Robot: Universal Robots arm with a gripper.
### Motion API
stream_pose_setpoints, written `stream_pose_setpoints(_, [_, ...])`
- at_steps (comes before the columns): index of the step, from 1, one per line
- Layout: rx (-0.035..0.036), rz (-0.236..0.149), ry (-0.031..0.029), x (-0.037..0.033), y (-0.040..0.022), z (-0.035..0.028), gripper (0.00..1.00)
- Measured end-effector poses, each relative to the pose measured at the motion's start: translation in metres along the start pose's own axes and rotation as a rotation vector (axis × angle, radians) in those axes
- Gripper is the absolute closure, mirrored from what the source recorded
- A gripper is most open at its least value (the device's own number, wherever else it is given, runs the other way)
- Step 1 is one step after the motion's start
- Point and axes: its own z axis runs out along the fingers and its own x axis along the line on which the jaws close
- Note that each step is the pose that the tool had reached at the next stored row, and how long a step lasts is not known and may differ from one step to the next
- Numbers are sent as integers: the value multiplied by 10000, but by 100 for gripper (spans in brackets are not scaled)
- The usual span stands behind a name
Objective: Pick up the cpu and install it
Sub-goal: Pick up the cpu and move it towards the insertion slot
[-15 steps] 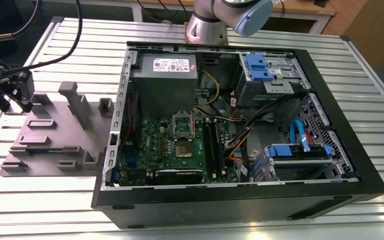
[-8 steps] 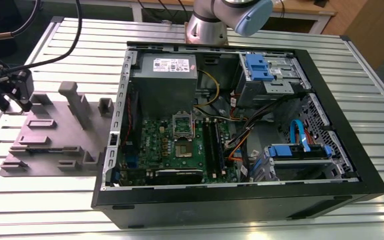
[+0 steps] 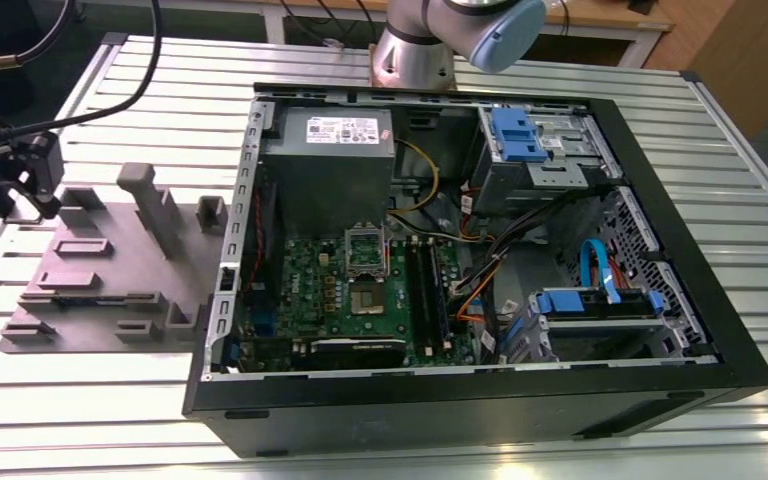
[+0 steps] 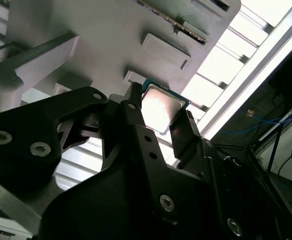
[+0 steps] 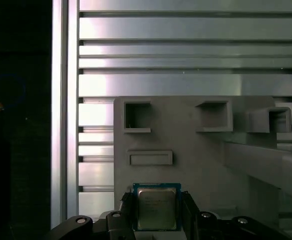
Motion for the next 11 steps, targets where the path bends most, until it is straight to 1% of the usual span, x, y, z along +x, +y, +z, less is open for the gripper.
stream_pose_setpoints(3, [0,-1,1,-1,1,-30,53])
stream_pose_setpoints(8, [0,-1,-1,-1,1,-34,53])
stream_pose_setpoints(11, [2,-1,3,-1,2,-52,53])
